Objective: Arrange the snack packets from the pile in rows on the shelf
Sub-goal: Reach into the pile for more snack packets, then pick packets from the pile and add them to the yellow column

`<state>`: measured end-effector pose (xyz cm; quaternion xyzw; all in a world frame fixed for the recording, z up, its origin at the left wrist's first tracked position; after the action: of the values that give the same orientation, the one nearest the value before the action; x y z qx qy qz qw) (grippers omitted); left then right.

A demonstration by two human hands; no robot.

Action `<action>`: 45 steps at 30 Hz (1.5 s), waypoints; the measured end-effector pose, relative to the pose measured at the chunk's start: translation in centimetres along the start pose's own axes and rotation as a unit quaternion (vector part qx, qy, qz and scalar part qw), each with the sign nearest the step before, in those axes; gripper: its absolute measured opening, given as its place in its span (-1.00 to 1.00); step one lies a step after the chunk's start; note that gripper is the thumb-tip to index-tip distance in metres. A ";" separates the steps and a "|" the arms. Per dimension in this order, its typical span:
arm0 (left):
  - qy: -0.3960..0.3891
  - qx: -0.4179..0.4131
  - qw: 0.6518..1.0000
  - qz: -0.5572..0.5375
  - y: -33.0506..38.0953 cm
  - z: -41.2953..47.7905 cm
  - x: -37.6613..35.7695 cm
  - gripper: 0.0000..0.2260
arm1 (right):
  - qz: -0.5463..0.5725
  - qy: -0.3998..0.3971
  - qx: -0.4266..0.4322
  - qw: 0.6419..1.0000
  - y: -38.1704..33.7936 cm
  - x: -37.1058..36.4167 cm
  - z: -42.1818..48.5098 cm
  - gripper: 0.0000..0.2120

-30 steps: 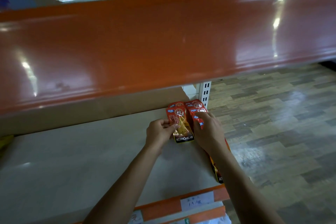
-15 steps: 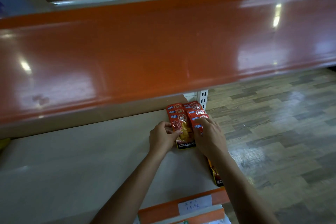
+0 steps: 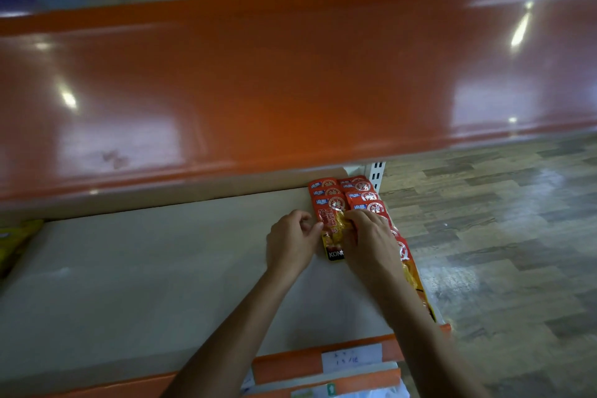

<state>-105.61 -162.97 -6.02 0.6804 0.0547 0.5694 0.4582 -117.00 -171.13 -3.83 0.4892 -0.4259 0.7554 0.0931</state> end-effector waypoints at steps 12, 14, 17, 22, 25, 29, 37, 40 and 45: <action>0.106 -0.072 0.986 0.108 -8.9 -4.9 9.8 -0.66 | 0.017 -0.067 0.144 0.987 -11.1 -7.7 -3.9 -0.62; 0.123 -0.057 0.984 0.117 -11.4 -6.2 12.6 -0.68 | 0.019 -0.080 0.168 0.982 -14.0 -9.5 -5.2 -0.62; 0.158 -0.038 0.977 0.139 -16.1 -8.6 17.0 -0.72 | 0.028 -0.102 0.204 0.973 -19.1 -12.4 -7.8 -0.62; 0.221 -0.027 0.961 0.163 -24.0 -12.6 25.4 -0.69 | 0.055 -0.136 0.258 0.955 -28.4 -17.7 -13.5 -0.62; 0.243 -0.004 0.953 0.179 -28.4 -15.1 29.7 -0.72 | 0.081 -0.152 0.269 0.948 -33.1 -21.0 -16.7 -0.63; 0.253 0.033 0.952 0.167 -33.0 -17.8 34.4 -0.76 | 0.099 -0.168 0.306 0.932 -38.6 -24.5 -20.2 -0.64; 0.296 0.105 0.927 0.207 -41.3 -20.0 42.1 -0.69 | 0.110 -0.205 0.372 0.899 -48.8 -30.7 -23.2 -0.66; 0.304 0.128 0.921 0.209 -44.5 -19.3 45.2 -0.69 | 0.104 -0.220 0.375 0.894 -53.0 -33.4 -23.4 -0.64; 0.300 0.159 0.915 0.218 -50.3 -16.6 51.0 -0.65 | 0.120 -0.235 0.367 0.892 -60.5 -38.1 -22.9 -0.63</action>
<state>-79.18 -94.36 -4.68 0.5361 0.1295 0.8165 0.1708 -79.20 -106.30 -5.21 0.5971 -0.1831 0.7262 -0.2873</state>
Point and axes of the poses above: each hand's wrist, its own z-axis towards the middle knuckle, its own x-axis out of the back of the hand, y = z × x, the point moved 1 cm from there along z, towards the middle knuckle, and after that the axes turned 2 degrees about -z, right-handed, at the moved point
